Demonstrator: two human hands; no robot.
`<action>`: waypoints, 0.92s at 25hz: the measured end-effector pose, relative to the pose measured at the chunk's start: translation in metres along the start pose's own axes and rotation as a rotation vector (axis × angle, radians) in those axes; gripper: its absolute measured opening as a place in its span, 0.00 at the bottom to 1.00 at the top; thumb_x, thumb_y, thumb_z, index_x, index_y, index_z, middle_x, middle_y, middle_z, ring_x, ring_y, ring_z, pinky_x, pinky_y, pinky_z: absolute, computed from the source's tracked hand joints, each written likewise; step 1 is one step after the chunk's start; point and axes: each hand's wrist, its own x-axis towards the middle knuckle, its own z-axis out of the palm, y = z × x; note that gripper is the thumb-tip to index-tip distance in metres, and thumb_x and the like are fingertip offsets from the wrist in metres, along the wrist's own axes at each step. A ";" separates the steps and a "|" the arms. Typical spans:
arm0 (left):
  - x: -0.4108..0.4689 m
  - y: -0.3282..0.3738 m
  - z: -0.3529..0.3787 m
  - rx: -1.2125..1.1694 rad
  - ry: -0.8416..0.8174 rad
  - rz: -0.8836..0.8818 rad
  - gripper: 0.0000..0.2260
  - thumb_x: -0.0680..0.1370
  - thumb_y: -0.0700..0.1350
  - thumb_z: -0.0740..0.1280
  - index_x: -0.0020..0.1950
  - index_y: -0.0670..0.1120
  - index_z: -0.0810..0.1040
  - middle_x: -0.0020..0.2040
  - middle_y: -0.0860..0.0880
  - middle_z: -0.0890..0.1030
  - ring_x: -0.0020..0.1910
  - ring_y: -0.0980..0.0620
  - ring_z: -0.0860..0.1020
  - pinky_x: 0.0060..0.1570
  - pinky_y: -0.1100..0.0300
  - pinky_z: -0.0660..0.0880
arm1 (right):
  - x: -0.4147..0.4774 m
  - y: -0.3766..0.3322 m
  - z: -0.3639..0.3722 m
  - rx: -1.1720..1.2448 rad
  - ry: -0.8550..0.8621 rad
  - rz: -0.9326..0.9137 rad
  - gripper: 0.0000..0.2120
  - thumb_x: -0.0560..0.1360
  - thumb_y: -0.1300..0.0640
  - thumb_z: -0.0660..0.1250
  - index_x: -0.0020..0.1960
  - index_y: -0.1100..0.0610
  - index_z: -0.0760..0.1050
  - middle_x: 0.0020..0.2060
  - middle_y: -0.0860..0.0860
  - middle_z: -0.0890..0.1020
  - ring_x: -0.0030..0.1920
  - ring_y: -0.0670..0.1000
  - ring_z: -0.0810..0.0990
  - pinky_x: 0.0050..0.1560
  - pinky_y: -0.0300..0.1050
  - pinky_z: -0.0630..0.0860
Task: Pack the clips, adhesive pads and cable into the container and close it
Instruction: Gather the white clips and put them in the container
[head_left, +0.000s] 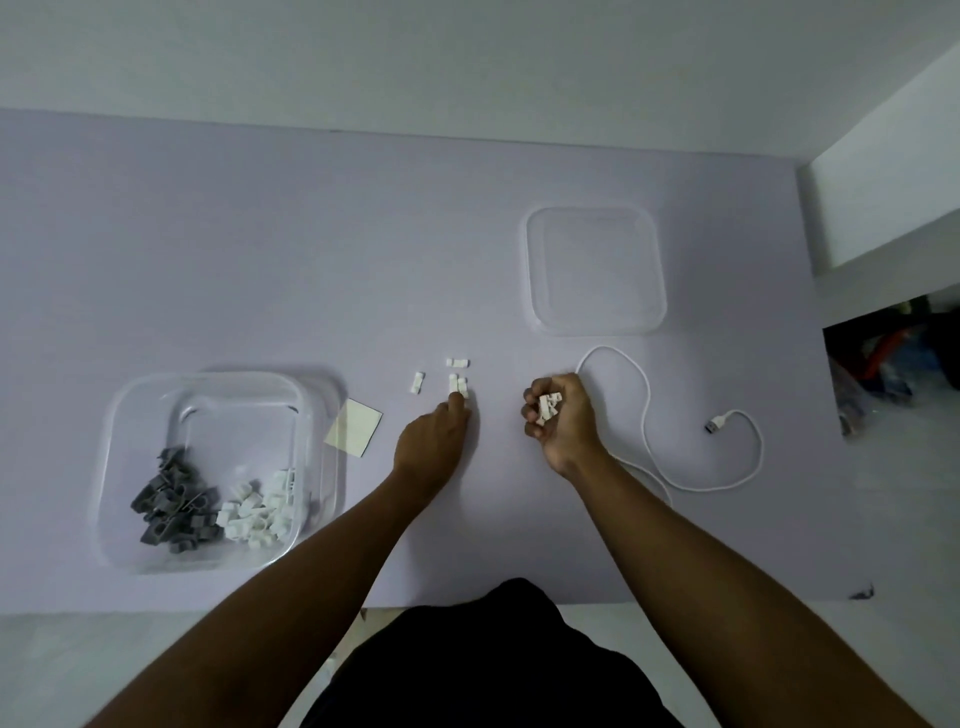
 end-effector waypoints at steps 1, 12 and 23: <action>-0.002 -0.001 -0.002 -0.021 0.000 -0.011 0.08 0.82 0.43 0.62 0.56 0.38 0.74 0.35 0.43 0.80 0.26 0.42 0.78 0.24 0.59 0.61 | 0.004 -0.002 0.003 -0.158 0.017 -0.048 0.13 0.75 0.53 0.62 0.34 0.57 0.72 0.31 0.52 0.73 0.26 0.49 0.68 0.27 0.41 0.56; -0.028 -0.040 -0.007 -0.123 0.056 -0.201 0.11 0.82 0.48 0.61 0.56 0.40 0.71 0.39 0.42 0.82 0.32 0.37 0.80 0.28 0.57 0.63 | 0.050 0.011 0.036 -1.398 -0.392 -0.835 0.28 0.69 0.48 0.78 0.67 0.53 0.77 0.51 0.49 0.83 0.47 0.43 0.76 0.52 0.39 0.75; -0.018 -0.036 -0.009 -0.052 0.028 -0.172 0.12 0.84 0.48 0.58 0.57 0.39 0.72 0.38 0.40 0.82 0.31 0.35 0.80 0.26 0.55 0.62 | 0.058 0.033 0.034 -1.405 -0.264 -1.043 0.22 0.71 0.45 0.75 0.61 0.53 0.81 0.49 0.51 0.84 0.48 0.53 0.83 0.47 0.46 0.79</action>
